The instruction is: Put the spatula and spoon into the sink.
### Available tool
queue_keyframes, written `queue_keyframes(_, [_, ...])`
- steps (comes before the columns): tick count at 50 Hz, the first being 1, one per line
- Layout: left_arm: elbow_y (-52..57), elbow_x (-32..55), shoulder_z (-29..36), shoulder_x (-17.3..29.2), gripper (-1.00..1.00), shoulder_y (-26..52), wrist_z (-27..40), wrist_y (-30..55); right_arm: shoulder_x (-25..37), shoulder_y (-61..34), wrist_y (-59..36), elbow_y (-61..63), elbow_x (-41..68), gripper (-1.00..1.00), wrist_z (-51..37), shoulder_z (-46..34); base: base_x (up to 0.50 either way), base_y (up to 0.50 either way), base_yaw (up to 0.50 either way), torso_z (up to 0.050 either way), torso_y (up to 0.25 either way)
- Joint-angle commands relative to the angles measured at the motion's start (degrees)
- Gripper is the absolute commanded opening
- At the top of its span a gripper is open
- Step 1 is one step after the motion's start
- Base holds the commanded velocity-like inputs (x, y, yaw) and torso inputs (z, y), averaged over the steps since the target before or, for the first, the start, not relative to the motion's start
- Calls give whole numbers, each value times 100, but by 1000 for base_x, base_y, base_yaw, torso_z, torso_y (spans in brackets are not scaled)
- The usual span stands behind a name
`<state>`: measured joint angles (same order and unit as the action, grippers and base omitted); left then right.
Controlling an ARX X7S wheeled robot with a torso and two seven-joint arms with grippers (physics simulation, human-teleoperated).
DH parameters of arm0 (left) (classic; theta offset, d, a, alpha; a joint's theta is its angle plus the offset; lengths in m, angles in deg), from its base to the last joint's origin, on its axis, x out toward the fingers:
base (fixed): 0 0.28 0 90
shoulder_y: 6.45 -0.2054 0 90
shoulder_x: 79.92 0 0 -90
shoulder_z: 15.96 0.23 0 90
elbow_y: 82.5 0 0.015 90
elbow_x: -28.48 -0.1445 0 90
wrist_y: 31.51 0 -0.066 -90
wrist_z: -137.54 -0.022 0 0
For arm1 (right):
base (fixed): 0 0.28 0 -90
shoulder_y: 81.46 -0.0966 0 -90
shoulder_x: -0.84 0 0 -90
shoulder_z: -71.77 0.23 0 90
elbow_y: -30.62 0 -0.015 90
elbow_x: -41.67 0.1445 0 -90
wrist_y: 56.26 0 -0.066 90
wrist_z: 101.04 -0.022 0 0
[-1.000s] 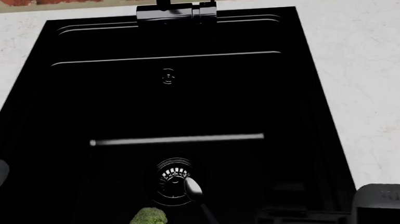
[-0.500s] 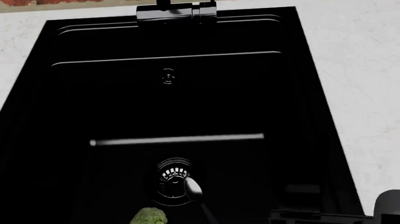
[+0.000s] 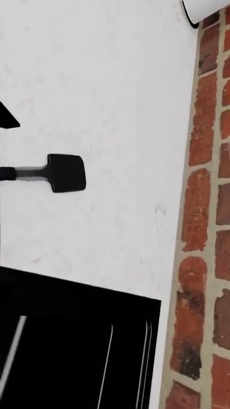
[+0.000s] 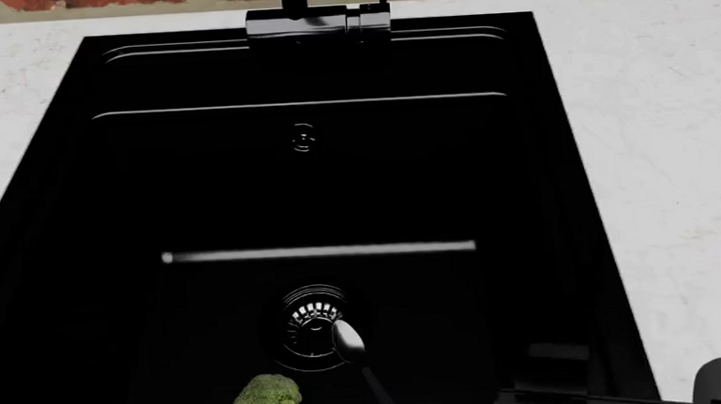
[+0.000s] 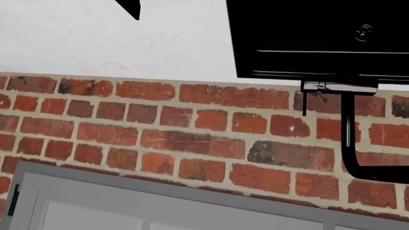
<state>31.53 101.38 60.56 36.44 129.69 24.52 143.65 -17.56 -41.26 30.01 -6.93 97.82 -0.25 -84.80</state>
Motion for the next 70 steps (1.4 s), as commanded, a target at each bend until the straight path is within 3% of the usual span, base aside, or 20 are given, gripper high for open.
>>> queue_keyframes(1, [-868,-22,110,-47,100,281,52,-200,-110,120,147,-115,-195,100,172,111,0,0,0,0,0])
queue_keyframes(19, [-1327,-365,188,-14,100,23,-213,-720,-101,267,334,-202,-277,100,241,108,0,0,0,0,0])
queue_keyframes(45, [-1609,-444,112,10,100,-36,-48,-908,-155,359,465,-348,-330,100,378,129,0,0,0,0,0])
queue_keyframes(70, [-2475,-1081,611,104,100,-72,-660,-1472,-154,420,490,-351,-338,100,373,158,0,0,0,0,0])
